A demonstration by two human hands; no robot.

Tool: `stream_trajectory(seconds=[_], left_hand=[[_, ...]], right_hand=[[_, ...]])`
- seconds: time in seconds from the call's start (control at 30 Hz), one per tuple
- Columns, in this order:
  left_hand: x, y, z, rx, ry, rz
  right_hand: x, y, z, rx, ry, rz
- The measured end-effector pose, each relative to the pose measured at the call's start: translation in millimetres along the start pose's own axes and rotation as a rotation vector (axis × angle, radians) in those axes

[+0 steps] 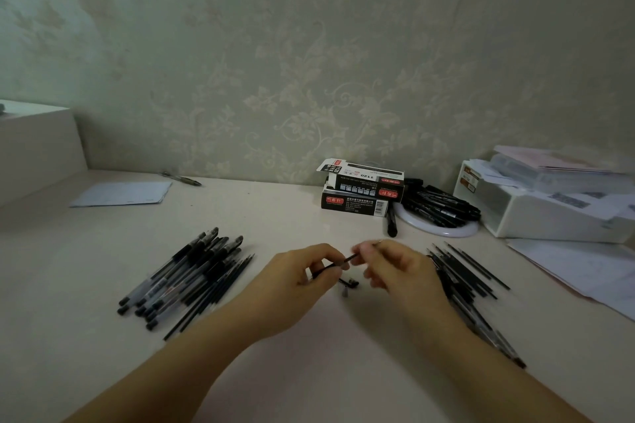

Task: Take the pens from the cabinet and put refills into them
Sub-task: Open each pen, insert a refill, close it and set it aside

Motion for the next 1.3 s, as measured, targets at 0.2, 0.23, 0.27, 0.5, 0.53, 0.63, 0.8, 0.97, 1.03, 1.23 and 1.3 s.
stream_trajectory(seconds=[0.2,0.23,0.27,0.5,0.53,0.63,0.8,0.97,1.03,1.23,1.3], left_hand=[[7.1,-4.5,0.3,-0.037,-0.029,-0.029],[8.6,-4.6,0.5,-0.035,-0.037,-0.034],[9.8,-4.2,0.8,-0.033,-0.042,-0.038],[13.7,-2.5,1.8,-0.021,-0.04,-0.069],[13.5,-2.9,1.9,-0.018,-0.032,-0.08],[12.6,-2.8,2.2,0.004,-0.009,-0.113],[10.0,0.7,1.7,0.022,0.016,-0.104],[5.2,-0.4,0.8,0.007,0.049,-0.096],[3.0,-1.6,-0.3,-0.002,0.059,-0.097],[-2.9,0.1,0.0,0.026,0.077,-0.143],[-4.8,-0.7,-1.0,0.034,0.092,-0.185]], right_hand=[[3.2,5.8,4.7,-0.063,-0.127,0.399],[4.2,4.6,4.5,-0.094,-0.156,0.482],[4.7,4.8,4.4,-0.107,-0.185,0.555],[-2.2,17.9,2.4,-0.036,-0.235,0.7],[-1.9,14.9,1.5,-0.053,-0.217,0.617],[-6.1,-1.5,-5.0,-0.067,-0.059,0.158],[-8.0,1.3,-5.7,0.035,0.018,-0.066],[-8.4,10.8,-3.7,0.113,-0.001,-0.052],[-7.9,12.0,-3.3,0.137,-0.004,-0.053],[-9.1,13.8,-3.5,0.181,-0.012,0.01],[-8.2,12.3,-3.9,0.163,-0.039,0.052]])
Point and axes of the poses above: each hand's wrist, its own z-axis away from the middle knuckle, its own y-axis out of the palm, x = y × z, the point moved 7 cm from there along -z, towards the middle knuckle, and after that the axes turned 14 degrees about y, right-handed, at the moved point
